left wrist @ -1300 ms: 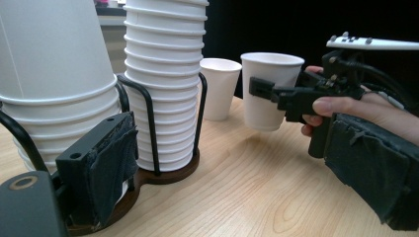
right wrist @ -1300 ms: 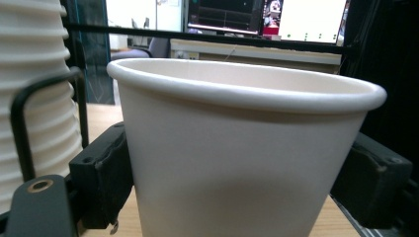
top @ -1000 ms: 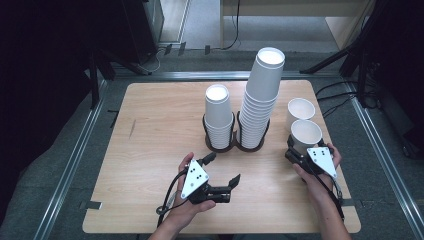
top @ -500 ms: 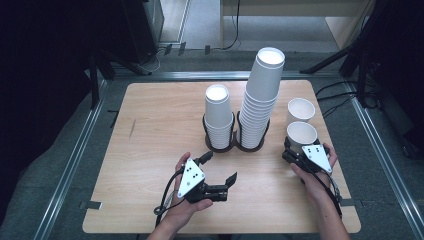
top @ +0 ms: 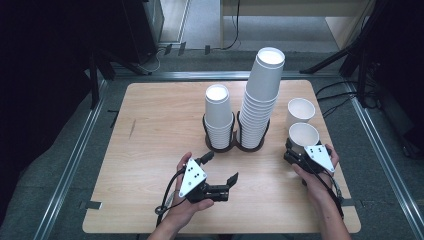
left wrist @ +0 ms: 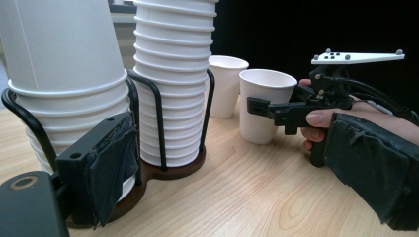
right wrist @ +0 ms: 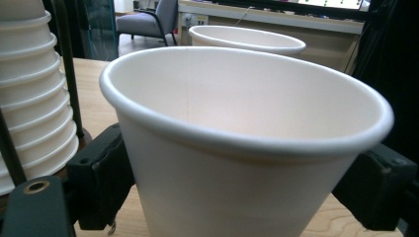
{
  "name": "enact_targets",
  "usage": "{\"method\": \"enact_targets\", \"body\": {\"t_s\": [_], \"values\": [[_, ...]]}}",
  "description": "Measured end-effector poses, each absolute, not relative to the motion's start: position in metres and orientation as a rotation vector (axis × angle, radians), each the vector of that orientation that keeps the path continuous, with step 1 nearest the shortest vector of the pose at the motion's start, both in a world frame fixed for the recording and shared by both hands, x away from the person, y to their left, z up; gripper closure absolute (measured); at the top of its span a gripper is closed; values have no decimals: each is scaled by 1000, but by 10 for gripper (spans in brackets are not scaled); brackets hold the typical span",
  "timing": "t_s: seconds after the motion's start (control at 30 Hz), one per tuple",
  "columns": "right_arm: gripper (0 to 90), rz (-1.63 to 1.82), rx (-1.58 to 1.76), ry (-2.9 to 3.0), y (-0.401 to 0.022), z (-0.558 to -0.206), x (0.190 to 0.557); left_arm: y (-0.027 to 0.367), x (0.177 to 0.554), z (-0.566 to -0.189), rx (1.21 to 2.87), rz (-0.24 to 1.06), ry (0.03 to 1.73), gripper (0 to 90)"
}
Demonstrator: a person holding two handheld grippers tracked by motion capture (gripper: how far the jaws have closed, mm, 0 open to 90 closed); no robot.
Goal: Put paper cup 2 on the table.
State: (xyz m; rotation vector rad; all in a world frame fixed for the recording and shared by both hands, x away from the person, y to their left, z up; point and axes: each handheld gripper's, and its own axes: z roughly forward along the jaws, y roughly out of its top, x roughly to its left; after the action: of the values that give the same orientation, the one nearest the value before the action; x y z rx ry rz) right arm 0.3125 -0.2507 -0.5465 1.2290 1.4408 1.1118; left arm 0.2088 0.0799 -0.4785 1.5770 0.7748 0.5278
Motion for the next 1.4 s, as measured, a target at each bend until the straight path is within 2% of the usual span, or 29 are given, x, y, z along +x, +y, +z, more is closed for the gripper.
{"method": "enact_targets", "body": {"t_s": [0.27,0.53,0.97,1.4], "values": [[113,1110,1233,1449,-251,-546,311,80,208,-478,1575,528,773,69],[0,1155,1231,1480,-251,-544,310,84,210,-477,1563,531,783,69],[0,1146,1214,1493,-253,-543,302,88,212,-476,1558,544,796,69],[0,1118,1215,1497,-258,-544,285,118,213,-483,1547,595,891,68]]}}
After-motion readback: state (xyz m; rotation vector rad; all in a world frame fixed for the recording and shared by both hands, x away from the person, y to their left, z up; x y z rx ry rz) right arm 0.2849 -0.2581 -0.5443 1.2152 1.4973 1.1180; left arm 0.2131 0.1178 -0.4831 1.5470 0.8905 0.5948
